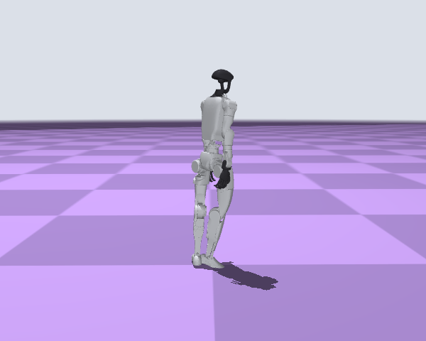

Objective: In place motions

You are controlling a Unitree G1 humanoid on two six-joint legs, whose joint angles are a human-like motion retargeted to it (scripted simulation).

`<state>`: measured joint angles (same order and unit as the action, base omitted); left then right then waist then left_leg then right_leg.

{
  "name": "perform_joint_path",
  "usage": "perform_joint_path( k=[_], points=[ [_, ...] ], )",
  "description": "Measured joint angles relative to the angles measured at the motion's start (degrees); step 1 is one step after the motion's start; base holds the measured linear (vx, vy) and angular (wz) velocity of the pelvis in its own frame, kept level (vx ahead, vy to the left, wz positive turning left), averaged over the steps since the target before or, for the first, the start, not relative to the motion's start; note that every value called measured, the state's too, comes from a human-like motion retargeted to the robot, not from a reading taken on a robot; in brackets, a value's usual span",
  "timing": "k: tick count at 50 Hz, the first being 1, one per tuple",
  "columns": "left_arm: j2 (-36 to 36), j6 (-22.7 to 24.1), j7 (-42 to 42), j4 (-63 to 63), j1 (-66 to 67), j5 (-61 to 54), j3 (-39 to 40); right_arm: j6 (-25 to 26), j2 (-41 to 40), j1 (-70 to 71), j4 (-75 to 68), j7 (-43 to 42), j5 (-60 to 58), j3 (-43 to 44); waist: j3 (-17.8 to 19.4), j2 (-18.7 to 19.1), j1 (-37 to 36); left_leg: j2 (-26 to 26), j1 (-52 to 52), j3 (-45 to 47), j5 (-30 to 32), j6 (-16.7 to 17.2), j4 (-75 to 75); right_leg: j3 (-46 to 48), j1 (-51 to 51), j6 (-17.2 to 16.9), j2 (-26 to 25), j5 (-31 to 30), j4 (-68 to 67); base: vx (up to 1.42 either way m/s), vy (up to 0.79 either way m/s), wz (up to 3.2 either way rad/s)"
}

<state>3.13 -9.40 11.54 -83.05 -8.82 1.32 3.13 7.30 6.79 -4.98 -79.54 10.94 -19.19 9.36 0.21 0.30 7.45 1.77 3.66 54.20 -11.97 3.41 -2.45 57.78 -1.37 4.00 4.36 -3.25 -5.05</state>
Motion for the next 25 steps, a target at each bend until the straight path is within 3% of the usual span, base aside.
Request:
perform_joint_path(
  k=[5, 12, 17, 20, 25],
  points=[
    [-1.3, 0.3, -0.6, -0.2, 0.7, 0.2, -1.0, -0.9, 0.6, -1.3, 1.0, -0.2, -2.1, -1.4, -1.3, 0.0, -5.0, -1.5, 0.0, -3.1, -1.4, -0.7, 1.1, 1.0, 0.8, -0.7, 1.1, -0.8, -0.9, 0.33, 0.27, 0.14],
    [-0.2, -0.6, 0.0, -2.4, 1.8, 1.8, -0.9, -1.0, 0.8, -0.3, 1.2, -0.2, 1.5, -2.2, -0.8, 1.7, -3.9, -0.8, -1.3, -7.4, -3.1, -2.4, 0.5, 2.0, 1.3, -0.2, 2.6, 0.3, -4.5, 0.25, 0.18, 0.92],
    [2.0, -1.6, -0.6, -4.0, 1.7, 2.6, -0.6, -0.9, 0.0, 0.5, 0.1, -0.3, 3.0, -3.0, 0.9, 0.7, -0.8, -1.0, -2.8, -15.1, -2.7, -4.5, -0.9, -30.4, -4.9, -1.2, -1.2, 5.8, -9.5, 0.24, 0.03, 1.86],
    [3.1, -1.7, -0.7, -4.2, 1.3, 2.4, -0.2, -1.2, -0.2, 0.2, 0.0, -0.1, 2.3, -3.7, 1.8, 0.9, 2.4, -0.5, -4.6, -21.3, -1.6, -5.6, -1.6, -42.1, -6.8, -0.8, -5.2, 5.8, -11.2, 0.18, -0.06, 2.56],
    [3.8, -1.7, -1.5, -4.4, -0.2, 1.9, 1.4, -1.2, 0.2, -0.4, -1.5, 0.2, -0.5, -4.9, 2.1, -0.2, 4.8, -1.7, -8.0, -29.9, 0.4, -6.3, -2.7, -50.2, -8.8, -1.2, -7.0, 7.7, -9.0, 0.25, -0.11, 2.45]
  ],
)
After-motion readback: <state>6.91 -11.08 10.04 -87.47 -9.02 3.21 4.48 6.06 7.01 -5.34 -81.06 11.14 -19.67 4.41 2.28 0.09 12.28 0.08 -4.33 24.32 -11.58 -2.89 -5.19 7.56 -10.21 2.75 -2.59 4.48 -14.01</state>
